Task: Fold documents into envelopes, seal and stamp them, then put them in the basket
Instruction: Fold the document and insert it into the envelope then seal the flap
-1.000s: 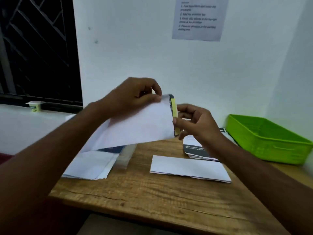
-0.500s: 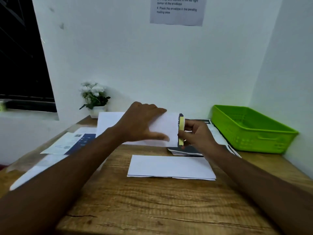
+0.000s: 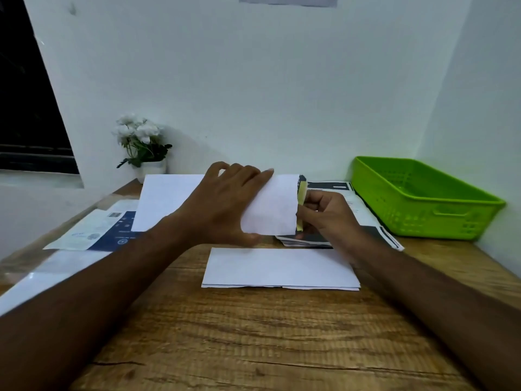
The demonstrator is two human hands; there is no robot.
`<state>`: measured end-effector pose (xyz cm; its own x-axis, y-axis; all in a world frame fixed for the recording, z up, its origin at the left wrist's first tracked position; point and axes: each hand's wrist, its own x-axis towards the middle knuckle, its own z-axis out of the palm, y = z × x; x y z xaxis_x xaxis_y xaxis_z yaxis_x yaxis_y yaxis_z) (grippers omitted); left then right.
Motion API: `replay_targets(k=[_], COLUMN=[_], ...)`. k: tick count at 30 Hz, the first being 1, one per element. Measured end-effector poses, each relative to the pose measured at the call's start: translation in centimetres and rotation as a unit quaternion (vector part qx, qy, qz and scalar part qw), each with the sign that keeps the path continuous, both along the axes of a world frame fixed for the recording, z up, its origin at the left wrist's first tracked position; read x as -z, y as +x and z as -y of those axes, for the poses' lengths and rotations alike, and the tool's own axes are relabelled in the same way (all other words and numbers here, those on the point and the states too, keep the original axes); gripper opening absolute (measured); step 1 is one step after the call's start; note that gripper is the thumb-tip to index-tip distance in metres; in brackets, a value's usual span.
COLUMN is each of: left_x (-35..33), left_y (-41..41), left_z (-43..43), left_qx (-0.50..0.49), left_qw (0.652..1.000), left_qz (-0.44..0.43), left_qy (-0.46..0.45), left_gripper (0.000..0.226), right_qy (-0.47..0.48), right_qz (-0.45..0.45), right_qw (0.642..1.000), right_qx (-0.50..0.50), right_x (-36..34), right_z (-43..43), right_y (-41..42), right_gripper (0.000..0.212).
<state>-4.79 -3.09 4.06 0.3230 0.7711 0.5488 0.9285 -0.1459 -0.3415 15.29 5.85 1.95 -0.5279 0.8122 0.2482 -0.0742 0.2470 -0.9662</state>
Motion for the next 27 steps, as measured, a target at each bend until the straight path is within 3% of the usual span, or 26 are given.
replay_targets(k=[10, 17, 20, 22, 25, 27], left_x=[-0.5, -0.9, -1.7, -1.9, -1.4, -1.1], left_y=[0.2, -0.9, -2.1, -3.1, -4.5, -5.3], left_z=[0.5, 0.4, 0.5, 0.5, 0.1, -0.1], left_qx=[0.018, -0.019, -0.038, -0.057, -0.079, -0.078], left_qw=[1.000, 0.997, 0.997, 0.997, 0.995, 0.996], left_qz=[-0.009, -0.070, -0.064, -0.055, -0.053, -0.051], left_qy=[0.016, 0.013, 0.024, 0.024, 0.006, -0.001], left_gripper=[0.104, 0.110, 0.111, 0.113, 0.114, 0.113], right_qy=[-0.035, -0.037, 0.059, 0.202, 0.341, 0.363], right_qz=[0.034, 0.028, 0.124, 0.265, 0.484, 0.515], right_qw=[0.999, 0.999, 0.990, 0.941, 0.800, 0.768], right_qx=[0.019, -0.001, -0.016, -0.051, -0.099, -0.120], right_x=[-0.4, -0.6, -1.4, -2.0, -2.4, -2.2], right_z=[0.6, 0.4, -0.1, 0.0, 1.1, 2.0], right_y=[0.4, 0.8, 1.9, 2.8, 2.9, 2.3], right_gripper=[0.005, 0.010, 0.015, 0.022, 0.053, 0.065])
